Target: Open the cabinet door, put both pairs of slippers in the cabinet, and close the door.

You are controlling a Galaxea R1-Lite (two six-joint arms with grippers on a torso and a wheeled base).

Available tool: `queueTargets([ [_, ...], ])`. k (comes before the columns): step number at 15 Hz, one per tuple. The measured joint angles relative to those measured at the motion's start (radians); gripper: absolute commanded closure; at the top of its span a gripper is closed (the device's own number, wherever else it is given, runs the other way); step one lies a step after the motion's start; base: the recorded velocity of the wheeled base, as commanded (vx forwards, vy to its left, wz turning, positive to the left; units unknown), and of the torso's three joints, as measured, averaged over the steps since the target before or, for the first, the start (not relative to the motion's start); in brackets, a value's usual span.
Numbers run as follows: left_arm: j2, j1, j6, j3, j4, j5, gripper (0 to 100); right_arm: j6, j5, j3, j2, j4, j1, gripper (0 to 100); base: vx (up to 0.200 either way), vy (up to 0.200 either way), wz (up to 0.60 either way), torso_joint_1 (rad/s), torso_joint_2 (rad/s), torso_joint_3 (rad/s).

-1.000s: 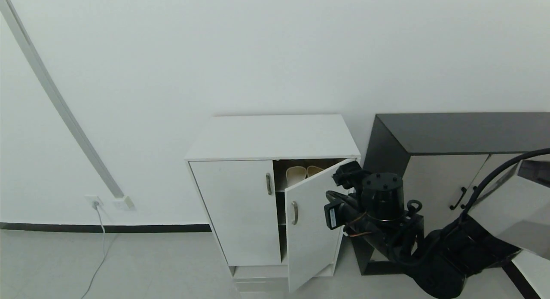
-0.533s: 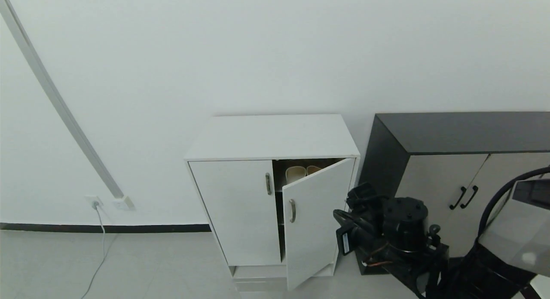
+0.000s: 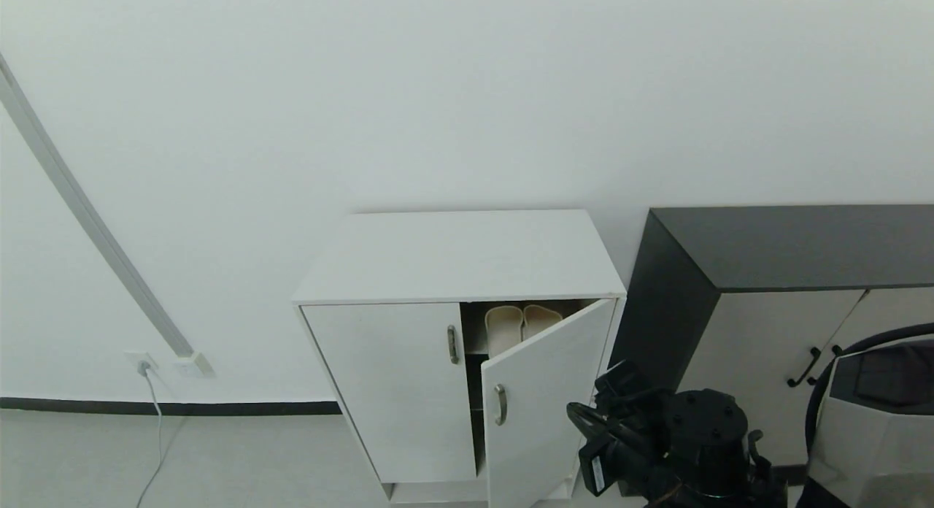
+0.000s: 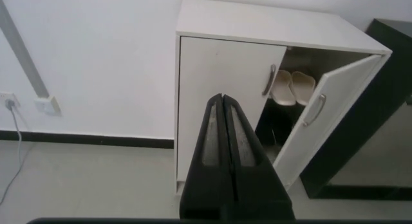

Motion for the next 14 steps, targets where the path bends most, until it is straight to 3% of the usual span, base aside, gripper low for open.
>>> queueTargets([
  [3,0.000,0.001,0.004,0.000,0.000,0.000,100,0.000,0.030,-0.020,0.029,0.011,-0.002,100,0.000,0.000,0.00,0.000,0.00,0.000],
  [11,0.000,0.001,0.004,0.000,0.000,0.000,100,0.019,0.070,-0.338,0.090,0.374,-0.096,100,0.000,0.000,0.00,0.000,0.00,0.000],
  [14,0.000,0.001,0.003,0.000,0.000,0.000,100,0.021,0.069,-0.437,0.117,0.444,-0.118,100,0.000,0.000,0.00,0.000,0.00,0.000],
])
